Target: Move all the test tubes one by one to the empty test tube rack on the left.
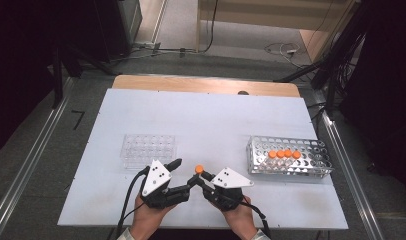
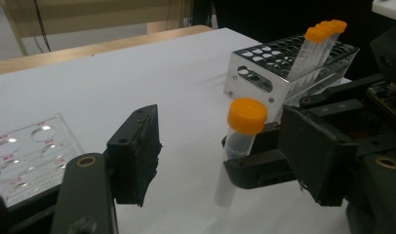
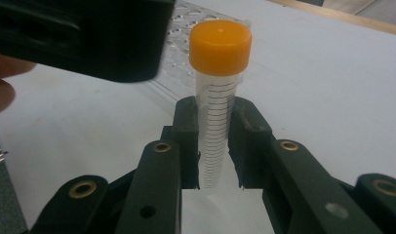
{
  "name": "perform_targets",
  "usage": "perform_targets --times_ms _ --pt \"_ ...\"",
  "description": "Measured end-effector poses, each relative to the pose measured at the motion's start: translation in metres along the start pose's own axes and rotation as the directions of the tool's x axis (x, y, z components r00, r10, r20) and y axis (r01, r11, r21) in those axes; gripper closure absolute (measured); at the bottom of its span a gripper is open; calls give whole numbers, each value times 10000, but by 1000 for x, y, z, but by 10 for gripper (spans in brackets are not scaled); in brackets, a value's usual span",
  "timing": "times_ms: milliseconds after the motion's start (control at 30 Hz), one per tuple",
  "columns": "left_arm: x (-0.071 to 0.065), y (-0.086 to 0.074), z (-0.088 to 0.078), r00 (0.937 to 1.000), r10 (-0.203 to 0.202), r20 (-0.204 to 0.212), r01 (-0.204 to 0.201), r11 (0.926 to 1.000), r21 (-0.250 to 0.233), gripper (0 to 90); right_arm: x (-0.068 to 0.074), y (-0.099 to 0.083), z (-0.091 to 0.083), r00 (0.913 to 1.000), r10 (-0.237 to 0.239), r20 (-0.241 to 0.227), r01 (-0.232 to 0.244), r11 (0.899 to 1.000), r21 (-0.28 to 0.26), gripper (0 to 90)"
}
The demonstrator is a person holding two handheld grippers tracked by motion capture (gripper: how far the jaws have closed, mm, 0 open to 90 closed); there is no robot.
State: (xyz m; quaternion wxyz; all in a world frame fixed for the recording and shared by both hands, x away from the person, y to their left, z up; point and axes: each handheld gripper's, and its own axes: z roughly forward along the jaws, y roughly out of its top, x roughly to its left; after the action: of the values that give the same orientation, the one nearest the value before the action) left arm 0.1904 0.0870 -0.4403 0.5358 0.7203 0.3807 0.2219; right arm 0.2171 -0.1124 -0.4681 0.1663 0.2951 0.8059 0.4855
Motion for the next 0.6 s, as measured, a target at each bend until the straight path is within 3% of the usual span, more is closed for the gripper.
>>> perform_targets --times_ms 167,200,400,433,600 --pt "-4 0 4 9998 191 100 -192 9998 31 439 4 1 1 9997 -42 -223 41 10000 -24 724" --pt "-5 0 5 9997 218 148 -219 9997 56 496 6 1 1 9997 -17 -248 16 10000 -37 723" --pt "-7 0 8 9988 403 261 -405 9991 108 589 6 2 0 9995 -57 -296 55 9999 -89 723" --pt "-7 0 8 9988 428 254 -430 9990 75 650 6 2 -1 9995 -53 -301 50 9999 -100 723" --pt "-7 -1 9 9985 422 349 -425 9991 63 691 6 2 -1 9996 1 -296 -3 10000 -84 723"
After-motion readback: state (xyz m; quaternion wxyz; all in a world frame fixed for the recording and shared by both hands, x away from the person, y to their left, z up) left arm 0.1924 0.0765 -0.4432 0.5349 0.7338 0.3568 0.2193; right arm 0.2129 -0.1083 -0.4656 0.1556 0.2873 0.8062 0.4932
